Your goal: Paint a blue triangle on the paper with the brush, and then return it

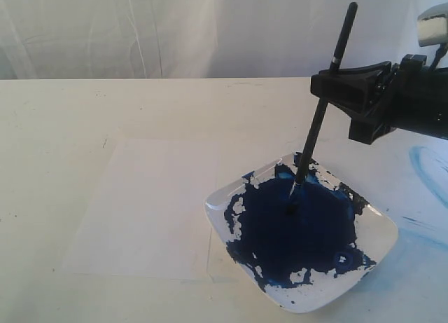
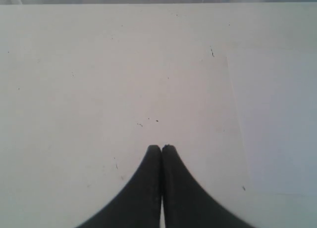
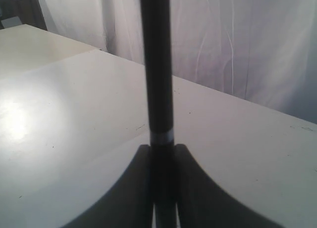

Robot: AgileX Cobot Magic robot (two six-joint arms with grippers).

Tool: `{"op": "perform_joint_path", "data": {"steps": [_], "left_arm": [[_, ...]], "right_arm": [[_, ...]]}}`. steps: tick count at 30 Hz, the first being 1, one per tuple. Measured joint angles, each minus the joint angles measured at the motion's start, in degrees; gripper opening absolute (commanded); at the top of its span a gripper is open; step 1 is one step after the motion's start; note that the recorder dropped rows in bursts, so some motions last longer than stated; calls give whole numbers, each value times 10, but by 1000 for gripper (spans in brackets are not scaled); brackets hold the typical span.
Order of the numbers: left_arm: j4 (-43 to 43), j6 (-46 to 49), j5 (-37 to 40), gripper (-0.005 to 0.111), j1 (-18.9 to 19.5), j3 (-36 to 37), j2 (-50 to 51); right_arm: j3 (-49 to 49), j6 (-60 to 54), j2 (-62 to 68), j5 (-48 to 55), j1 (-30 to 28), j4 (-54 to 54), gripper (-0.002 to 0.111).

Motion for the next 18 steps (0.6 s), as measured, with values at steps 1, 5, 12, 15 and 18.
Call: {"op": "perform_joint_path", "data": {"steps": [1, 5, 12, 15, 18], "left_arm": [[0, 0, -7, 0, 0, 0, 0], [0, 0, -49, 0, 0, 0, 0], [0, 0, -206, 0, 0, 1, 0], [-4, 14, -310, 0, 0, 1, 0], [-46, 59, -349, 0, 0, -14, 13]], "right_arm": [[0, 0, 0, 0, 0, 0, 0], [0, 0, 0, 0, 0, 0, 0], [0, 0, 0, 0, 0, 0, 0], [0, 0, 0, -4, 0, 0, 0], [0, 0, 0, -12, 0, 0, 0]]}}
